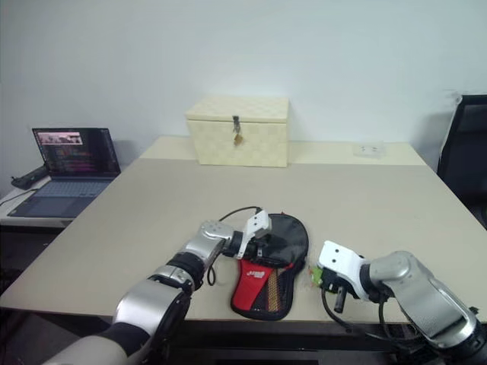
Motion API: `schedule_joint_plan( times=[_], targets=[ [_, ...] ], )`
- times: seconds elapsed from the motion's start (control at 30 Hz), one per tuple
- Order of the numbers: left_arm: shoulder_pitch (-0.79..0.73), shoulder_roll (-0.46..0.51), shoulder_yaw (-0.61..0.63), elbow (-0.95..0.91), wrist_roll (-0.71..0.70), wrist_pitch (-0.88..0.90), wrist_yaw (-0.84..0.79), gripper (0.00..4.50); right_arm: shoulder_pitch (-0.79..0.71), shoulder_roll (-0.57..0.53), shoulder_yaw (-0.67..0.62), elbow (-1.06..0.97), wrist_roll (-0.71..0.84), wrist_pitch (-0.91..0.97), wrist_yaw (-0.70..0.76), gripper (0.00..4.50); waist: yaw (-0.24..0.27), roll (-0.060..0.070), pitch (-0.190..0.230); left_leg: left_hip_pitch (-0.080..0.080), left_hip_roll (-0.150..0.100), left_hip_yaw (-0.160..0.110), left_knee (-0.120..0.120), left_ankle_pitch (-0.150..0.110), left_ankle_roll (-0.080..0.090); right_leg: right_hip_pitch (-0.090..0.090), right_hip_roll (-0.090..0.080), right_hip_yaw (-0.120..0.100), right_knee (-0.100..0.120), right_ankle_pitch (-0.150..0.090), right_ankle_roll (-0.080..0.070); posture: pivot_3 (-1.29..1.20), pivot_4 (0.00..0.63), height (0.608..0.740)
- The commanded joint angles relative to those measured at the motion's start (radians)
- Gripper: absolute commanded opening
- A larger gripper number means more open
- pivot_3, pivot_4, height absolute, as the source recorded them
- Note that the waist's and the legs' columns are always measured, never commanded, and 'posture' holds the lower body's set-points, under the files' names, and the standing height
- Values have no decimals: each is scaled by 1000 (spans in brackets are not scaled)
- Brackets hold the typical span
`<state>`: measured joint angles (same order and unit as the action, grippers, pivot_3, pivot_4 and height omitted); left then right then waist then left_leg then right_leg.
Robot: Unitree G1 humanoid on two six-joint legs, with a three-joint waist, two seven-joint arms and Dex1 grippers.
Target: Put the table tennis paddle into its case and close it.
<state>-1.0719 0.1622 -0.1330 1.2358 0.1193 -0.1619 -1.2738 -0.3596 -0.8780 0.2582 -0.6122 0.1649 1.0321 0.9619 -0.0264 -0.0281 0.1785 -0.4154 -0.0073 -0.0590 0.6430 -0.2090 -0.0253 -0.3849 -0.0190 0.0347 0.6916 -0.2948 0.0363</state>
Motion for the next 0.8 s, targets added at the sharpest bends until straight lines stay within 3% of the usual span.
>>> schedule_joint_plan(
  times=[0.03, 0.47, 0.8],
  targets=[
    [40, -12, -49, 43, 50, 17, 6, 3632, 26, -34, -37, -116, 89, 47, 32, 16, 0, 0, 0, 0, 0, 0, 0, 0, 0, 1, 0, 0, -1, 0, 0, 0, 150, 740],
    [38, -30, -66, 48, 64, 21, 61, 3632, 161, -20, -38, -388, 317, 178, -28, 16, 9, 1, -1, 0, -1, -18, 0, -2, 2, 12, -2, -16, -13, 0, 1, 0, 150, 740],
    [37, -43, -77, 50, 76, 12, 104, 3632, 137, 35, 10, -383, 365, 203, -140, 16, 10, 1, -2, 1, -1, -20, 1, -1, 2, 15, -2, -18, -13, 0, 1, 0, 150, 740]
  ],
)
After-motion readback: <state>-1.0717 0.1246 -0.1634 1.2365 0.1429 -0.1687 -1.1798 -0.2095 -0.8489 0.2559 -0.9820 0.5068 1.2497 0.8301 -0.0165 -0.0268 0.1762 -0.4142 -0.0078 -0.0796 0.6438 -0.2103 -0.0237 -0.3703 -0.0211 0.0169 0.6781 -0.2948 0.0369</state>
